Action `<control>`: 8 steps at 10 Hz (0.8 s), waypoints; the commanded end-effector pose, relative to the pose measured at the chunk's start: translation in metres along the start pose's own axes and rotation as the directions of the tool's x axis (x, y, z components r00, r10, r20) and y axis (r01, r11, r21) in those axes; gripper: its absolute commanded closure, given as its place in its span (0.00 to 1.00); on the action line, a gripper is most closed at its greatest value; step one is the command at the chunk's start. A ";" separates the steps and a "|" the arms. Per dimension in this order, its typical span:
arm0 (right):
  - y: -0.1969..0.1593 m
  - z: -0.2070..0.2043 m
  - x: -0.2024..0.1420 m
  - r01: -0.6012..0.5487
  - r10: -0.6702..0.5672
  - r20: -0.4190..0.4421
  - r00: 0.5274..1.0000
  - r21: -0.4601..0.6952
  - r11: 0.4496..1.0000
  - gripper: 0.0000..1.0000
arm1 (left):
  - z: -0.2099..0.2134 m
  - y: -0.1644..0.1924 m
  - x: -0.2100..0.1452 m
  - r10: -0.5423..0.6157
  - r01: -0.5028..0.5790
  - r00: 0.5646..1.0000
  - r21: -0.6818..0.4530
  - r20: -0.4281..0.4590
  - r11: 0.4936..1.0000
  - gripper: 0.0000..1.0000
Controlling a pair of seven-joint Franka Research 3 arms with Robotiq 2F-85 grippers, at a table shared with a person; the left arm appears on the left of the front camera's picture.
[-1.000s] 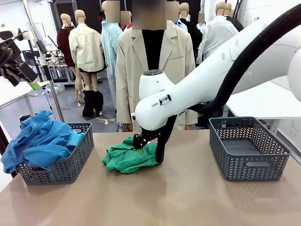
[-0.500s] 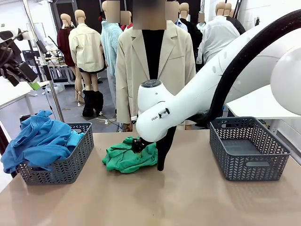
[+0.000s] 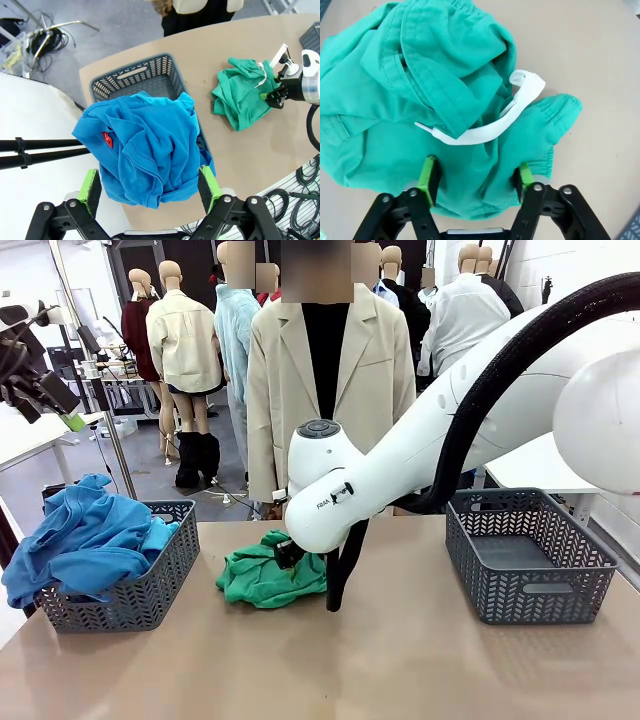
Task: Sort the tops and bottoms.
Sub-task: Lift clothes from the center of the table with your right hand.
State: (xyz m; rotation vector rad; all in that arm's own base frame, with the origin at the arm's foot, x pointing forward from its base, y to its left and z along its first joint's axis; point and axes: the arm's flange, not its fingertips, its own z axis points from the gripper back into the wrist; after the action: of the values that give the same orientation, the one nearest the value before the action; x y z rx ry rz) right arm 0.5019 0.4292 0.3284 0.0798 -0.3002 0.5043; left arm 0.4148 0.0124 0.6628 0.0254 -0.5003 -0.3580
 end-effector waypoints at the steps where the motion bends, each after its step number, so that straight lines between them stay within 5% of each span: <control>1: 0.006 -0.004 0.003 0.027 -0.027 0.002 1.000 -0.014 1.000 0.78 | 0.001 0.001 0.000 0.003 -0.003 1.000 -0.002 0.002 1.000 0.00; 2: 0.006 -0.003 0.003 0.028 -0.028 0.006 1.000 -0.023 0.999 0.97 | 0.001 0.001 0.000 0.003 -0.003 1.000 -0.002 0.002 1.000 0.00; 8: -0.004 0.027 0.005 0.032 -0.031 0.024 0.999 -0.035 0.999 1.00 | 0.001 0.001 0.000 0.003 -0.003 1.000 -0.002 0.002 1.000 0.00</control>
State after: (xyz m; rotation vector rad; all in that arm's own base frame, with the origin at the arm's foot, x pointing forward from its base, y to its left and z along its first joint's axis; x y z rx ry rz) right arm 0.5040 0.4265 0.3449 0.0774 -0.3226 0.4873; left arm 0.4148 0.0124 0.6627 0.0254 -0.5003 -0.3580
